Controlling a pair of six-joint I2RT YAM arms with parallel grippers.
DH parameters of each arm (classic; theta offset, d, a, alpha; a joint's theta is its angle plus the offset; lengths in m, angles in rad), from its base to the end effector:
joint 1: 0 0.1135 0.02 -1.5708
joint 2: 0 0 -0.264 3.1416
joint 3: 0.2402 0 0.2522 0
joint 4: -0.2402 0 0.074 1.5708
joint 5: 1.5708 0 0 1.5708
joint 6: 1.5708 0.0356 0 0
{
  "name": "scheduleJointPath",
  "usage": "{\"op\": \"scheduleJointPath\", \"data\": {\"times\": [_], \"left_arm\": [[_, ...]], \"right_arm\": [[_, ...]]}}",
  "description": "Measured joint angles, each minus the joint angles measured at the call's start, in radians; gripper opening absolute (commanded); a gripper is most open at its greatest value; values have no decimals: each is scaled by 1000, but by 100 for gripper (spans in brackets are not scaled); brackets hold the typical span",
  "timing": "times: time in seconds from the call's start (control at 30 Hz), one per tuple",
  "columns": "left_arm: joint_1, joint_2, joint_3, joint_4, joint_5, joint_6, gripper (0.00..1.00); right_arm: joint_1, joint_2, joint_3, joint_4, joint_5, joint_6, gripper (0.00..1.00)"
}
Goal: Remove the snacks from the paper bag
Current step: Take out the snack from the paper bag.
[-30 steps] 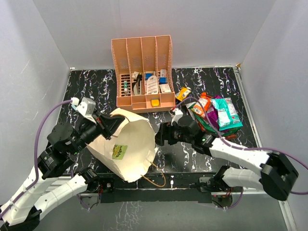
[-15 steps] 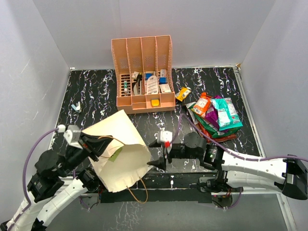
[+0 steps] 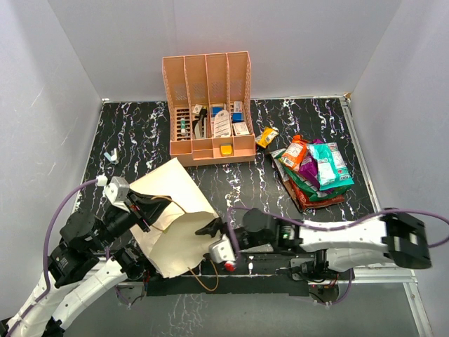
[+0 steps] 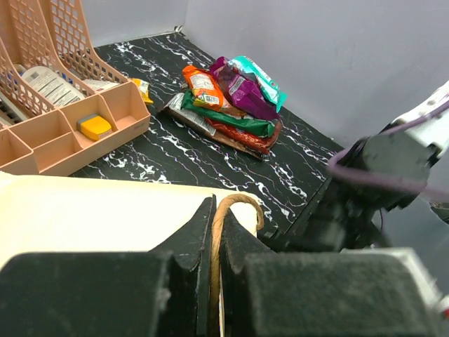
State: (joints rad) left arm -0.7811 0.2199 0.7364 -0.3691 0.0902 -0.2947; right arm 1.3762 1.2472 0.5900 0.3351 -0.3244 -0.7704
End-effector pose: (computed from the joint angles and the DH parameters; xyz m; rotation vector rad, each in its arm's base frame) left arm 0.0361 -0.0403 0.3603 0.4349 1.4288 -0.9437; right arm 0.0409 0.2660 0.2275 -1.8015 0.7199 0.7150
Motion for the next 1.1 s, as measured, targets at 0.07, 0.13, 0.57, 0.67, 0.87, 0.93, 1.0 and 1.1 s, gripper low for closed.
{"op": "scheduleJointPath", "data": {"times": [0.07, 0.13, 0.57, 0.67, 0.87, 0.93, 1.0, 1.1], "left_arm": [[0, 0, 0, 3, 5, 2, 0], [0, 0, 0, 6, 11, 7, 0], [0, -6, 0, 27, 66, 16, 0], [0, -1, 0, 34, 86, 19, 0], [0, 27, 0, 47, 116, 23, 0], [0, 27, 0, 55, 123, 21, 0], [0, 27, 0, 64, 130, 18, 0], [0, 27, -6, 89, 136, 10, 0]], "right_arm": [[18, 123, 21, 69, 45, -52, 51], [24, 232, 47, 130, 93, -97, 51], [-18, 703, 345, 299, 209, -316, 60], [-25, 753, 375, 319, 211, -311, 70], [-28, 832, 424, 426, 298, -121, 77], [-28, 843, 430, 460, 337, -37, 80], [-29, 850, 430, 505, 380, 52, 84], [-30, 877, 427, 605, 434, 170, 88]]}}
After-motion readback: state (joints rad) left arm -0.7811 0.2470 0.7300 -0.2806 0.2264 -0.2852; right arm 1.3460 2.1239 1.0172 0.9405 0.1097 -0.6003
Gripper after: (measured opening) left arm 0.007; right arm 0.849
